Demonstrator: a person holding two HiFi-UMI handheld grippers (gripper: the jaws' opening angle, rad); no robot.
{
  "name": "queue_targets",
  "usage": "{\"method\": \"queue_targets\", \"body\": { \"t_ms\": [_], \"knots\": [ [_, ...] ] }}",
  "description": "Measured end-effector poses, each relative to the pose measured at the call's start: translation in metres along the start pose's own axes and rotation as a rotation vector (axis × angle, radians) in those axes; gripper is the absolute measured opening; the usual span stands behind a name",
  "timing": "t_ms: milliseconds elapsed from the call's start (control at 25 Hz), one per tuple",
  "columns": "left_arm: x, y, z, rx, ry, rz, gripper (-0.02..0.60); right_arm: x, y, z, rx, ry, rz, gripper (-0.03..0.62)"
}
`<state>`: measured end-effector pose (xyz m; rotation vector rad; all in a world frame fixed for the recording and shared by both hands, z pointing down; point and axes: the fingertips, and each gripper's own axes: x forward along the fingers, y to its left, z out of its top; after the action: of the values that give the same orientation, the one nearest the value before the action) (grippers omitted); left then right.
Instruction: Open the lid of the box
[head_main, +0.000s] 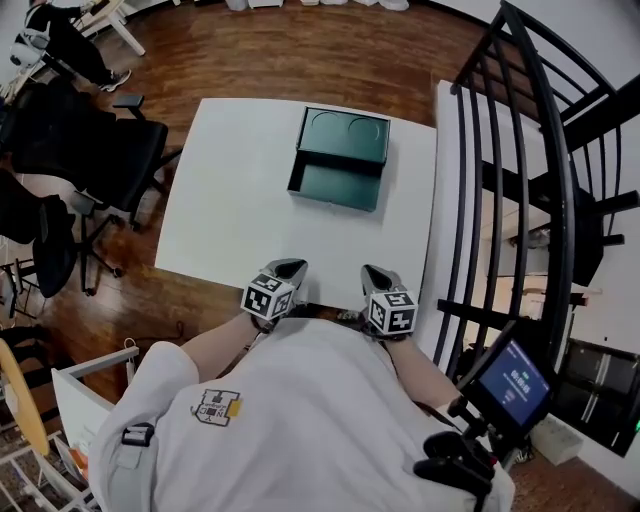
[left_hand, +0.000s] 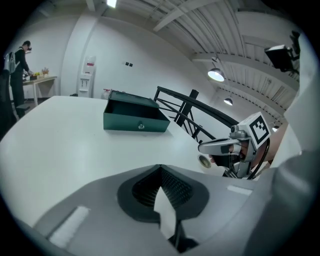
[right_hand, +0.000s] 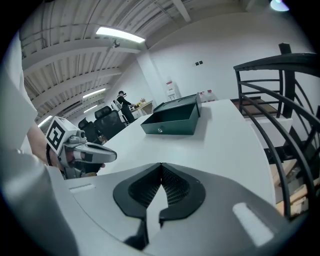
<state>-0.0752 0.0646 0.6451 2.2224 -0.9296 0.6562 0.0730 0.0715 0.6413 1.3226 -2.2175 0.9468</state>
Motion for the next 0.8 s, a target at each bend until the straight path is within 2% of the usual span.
{"method": "queue_targets", "body": {
  "t_ms": [480,800],
  "knots": [
    [-0.005,0.004,0.011,0.005,-0.018,-0.005,0.000,0.007,0.001,0.012,-0.071,0.023,-0.012,-0.002],
    [0.000,0.003,0.015,0.010,-0.021,-0.009,0.000,0.006,-0.005,0.018,-0.081,0.014,-0.030,-0.002]
  ]
}}
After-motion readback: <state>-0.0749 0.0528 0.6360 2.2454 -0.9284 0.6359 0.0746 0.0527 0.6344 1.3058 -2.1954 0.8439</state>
